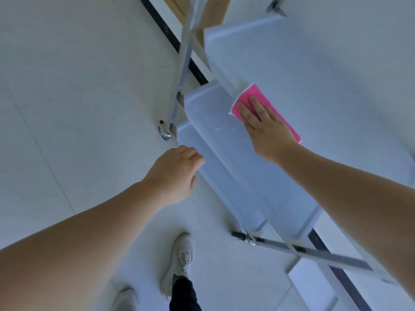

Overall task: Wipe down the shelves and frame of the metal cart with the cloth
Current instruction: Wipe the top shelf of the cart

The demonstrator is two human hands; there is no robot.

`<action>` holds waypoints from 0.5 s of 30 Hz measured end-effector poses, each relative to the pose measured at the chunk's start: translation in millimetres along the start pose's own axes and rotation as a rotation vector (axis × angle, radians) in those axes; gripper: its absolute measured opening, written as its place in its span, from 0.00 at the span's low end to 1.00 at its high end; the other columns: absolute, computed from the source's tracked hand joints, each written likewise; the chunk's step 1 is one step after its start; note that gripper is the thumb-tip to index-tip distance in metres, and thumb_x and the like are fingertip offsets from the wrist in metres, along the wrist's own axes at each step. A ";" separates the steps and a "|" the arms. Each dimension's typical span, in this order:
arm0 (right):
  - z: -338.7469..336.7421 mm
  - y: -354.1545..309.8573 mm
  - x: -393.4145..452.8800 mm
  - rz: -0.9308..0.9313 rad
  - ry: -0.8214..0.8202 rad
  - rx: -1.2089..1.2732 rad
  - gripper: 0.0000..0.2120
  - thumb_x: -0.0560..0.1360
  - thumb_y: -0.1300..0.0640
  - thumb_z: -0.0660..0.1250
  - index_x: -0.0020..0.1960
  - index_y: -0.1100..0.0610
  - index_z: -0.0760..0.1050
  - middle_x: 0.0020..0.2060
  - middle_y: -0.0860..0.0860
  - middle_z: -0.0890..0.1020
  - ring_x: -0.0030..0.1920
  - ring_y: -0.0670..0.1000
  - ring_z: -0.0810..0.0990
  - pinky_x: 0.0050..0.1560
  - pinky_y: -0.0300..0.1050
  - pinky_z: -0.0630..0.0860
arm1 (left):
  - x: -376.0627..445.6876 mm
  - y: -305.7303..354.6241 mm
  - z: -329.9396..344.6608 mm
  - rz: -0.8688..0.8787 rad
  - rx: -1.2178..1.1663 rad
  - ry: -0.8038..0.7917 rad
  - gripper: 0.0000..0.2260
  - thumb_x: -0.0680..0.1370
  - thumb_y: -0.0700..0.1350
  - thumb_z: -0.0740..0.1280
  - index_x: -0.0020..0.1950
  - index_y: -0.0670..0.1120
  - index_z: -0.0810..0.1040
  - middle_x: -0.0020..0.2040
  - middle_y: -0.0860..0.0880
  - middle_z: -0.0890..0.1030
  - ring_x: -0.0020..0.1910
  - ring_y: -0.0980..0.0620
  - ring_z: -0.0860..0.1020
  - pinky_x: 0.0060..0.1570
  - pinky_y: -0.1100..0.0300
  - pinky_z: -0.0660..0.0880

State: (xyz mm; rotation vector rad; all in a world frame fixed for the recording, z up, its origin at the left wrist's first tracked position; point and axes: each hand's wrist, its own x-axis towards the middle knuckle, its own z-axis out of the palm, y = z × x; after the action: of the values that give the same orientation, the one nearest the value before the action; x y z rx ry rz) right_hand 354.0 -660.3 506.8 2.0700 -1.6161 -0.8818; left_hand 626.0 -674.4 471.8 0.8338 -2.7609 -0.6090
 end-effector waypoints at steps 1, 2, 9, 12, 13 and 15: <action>3.4 -1.4 -17.8 0.008 -0.004 0.022 0.30 0.74 0.58 0.50 0.75 0.62 0.50 0.76 0.55 0.47 0.75 0.62 0.41 0.71 0.53 0.35 | -3.3 9.4 3.0 0.017 -0.006 -0.020 0.13 0.71 0.38 0.63 0.55 0.43 0.76 0.50 0.46 0.78 0.49 0.45 0.74 0.47 0.52 0.72; 8.0 -2.9 -36.2 0.017 0.000 0.038 0.30 0.74 0.58 0.48 0.75 0.62 0.50 0.76 0.55 0.47 0.75 0.62 0.42 0.72 0.53 0.36 | -6.0 18.3 5.8 0.039 -0.003 -0.035 0.13 0.71 0.39 0.63 0.55 0.43 0.76 0.50 0.47 0.78 0.50 0.45 0.74 0.48 0.52 0.72; 33.7 -11.2 -142.9 0.055 -0.013 0.069 0.29 0.75 0.59 0.54 0.75 0.61 0.52 0.76 0.53 0.47 0.75 0.61 0.41 0.72 0.55 0.37 | -19.3 80.1 19.0 0.136 -0.005 -0.050 0.11 0.70 0.38 0.63 0.51 0.43 0.76 0.46 0.47 0.77 0.47 0.45 0.74 0.44 0.54 0.72; 45.8 -14.1 -184.9 0.073 -0.028 0.096 0.29 0.75 0.59 0.52 0.75 0.60 0.48 0.75 0.51 0.40 0.74 0.60 0.36 0.72 0.54 0.37 | -20.8 103.5 25.8 0.135 0.005 -0.054 0.11 0.71 0.38 0.62 0.52 0.43 0.75 0.46 0.47 0.77 0.47 0.46 0.74 0.44 0.56 0.69; 49.9 -14.6 -200.7 0.081 -0.040 0.102 0.29 0.75 0.59 0.51 0.75 0.60 0.47 0.74 0.51 0.38 0.73 0.60 0.35 0.71 0.55 0.36 | -20.4 112.4 26.9 0.137 0.012 -0.056 0.11 0.71 0.38 0.62 0.53 0.43 0.75 0.47 0.47 0.77 0.48 0.45 0.74 0.45 0.56 0.69; 56.7 -16.5 -232.3 0.091 -0.075 0.099 0.30 0.75 0.59 0.49 0.75 0.60 0.43 0.74 0.51 0.36 0.73 0.60 0.33 0.71 0.55 0.35 | -19.9 131.7 27.1 0.154 0.021 -0.055 0.14 0.71 0.38 0.63 0.55 0.42 0.75 0.49 0.45 0.77 0.49 0.44 0.74 0.46 0.54 0.69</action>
State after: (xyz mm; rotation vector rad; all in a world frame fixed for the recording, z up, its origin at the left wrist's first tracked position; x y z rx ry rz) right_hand 293.8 -428.4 512.2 2.0318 -1.8128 -0.8741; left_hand 570.5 -554.6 503.9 0.6103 -2.8513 -0.5830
